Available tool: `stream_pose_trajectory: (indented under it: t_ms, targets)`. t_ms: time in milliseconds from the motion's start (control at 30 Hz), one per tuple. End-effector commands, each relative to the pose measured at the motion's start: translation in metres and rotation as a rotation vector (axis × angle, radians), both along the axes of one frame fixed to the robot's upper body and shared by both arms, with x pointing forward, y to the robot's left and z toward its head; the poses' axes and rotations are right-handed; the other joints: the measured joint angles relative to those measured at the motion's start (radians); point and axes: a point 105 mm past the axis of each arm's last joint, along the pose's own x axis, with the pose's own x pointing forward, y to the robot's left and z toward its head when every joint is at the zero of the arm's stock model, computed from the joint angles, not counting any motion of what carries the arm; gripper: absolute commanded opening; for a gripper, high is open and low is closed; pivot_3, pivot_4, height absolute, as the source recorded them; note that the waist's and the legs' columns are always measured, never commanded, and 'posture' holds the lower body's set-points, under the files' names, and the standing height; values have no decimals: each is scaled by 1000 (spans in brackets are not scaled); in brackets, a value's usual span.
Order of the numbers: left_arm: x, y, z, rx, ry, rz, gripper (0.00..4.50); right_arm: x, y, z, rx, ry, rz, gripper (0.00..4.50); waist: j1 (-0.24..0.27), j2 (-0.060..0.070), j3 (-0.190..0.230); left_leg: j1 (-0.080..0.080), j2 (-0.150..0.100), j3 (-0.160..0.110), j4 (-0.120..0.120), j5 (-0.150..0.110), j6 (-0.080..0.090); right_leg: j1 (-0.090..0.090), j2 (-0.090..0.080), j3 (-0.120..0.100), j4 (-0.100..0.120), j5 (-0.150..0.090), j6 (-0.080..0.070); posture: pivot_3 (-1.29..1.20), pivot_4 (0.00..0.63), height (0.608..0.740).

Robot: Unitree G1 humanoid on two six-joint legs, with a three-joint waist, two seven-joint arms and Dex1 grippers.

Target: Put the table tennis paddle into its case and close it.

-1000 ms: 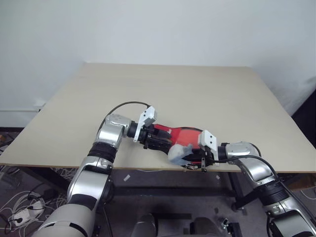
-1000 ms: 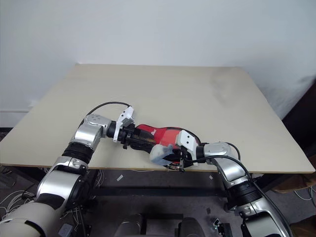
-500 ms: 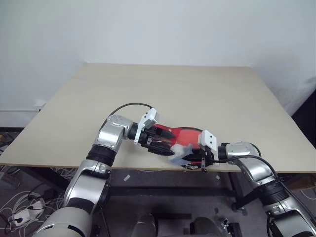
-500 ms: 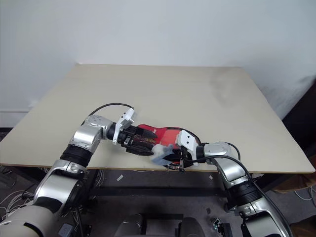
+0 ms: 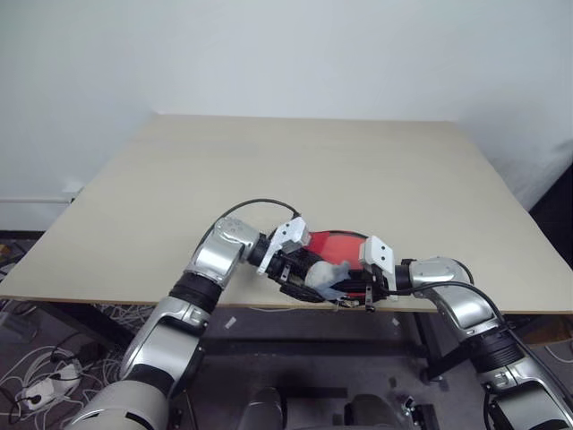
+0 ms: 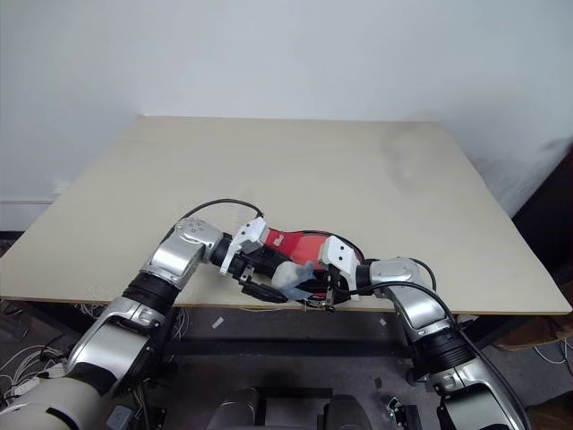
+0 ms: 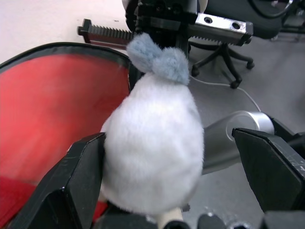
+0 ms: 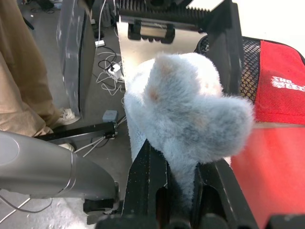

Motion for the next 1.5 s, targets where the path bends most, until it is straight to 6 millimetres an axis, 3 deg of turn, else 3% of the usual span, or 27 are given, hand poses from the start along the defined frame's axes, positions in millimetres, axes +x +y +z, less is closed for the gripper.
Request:
stream_pose_trajectory:
  t_ms: [33,167,267,467,633,800,1300,1500]
  targets:
    - [5,-2,-1,29,-57,1,4452,6,-6,-3,-28,-4,-36,99,0,0,0,0,0,0,0,0,0,0,0,0,0,0,0,0,0,740]
    - [8,-1,-3,47,-67,10,4276,6,-6,-3,-28,-4,-35,99,1,0,0,0,0,0,0,0,0,0,0,0,0,0,0,0,0,740]
    - [10,-1,-3,56,-76,13,3708,6,-6,-2,-27,-4,-34,99,2,0,0,0,0,0,0,0,0,0,0,0,0,0,0,0,0,740]
    - [12,-2,-1,45,-78,19,2138,5,-5,-2,-25,-4,-32,99,4,0,0,0,0,0,0,0,0,0,0,0,0,0,0,0,0,740]
    - [10,-2,-2,45,-99,0,1219,4,-6,-3,-27,-1,-30,99,4,0,0,0,0,0,0,0,0,0,0,0,0,0,0,0,0,740]
    - [10,-3,-3,47,-102,-3,1107,0,-8,-2,-13,36,-20,99,5,0,0,0,0,0,0,0,0,0,0,0,0,0,0,0,0,740]
    - [10,-5,-4,39,-102,-5,1094,-4,-23,-3,-42,68,-33,4155,10,1,0,-1,0,1,0,2,4,0,0,0,0,0,0,0,0,740]
    - [9,-5,-3,38,-100,-10,1094,-7,-35,-2,-56,70,-49,4155,10,2,1,-1,-1,1,1,3,4,0,0,0,0,0,0,0,0,740]
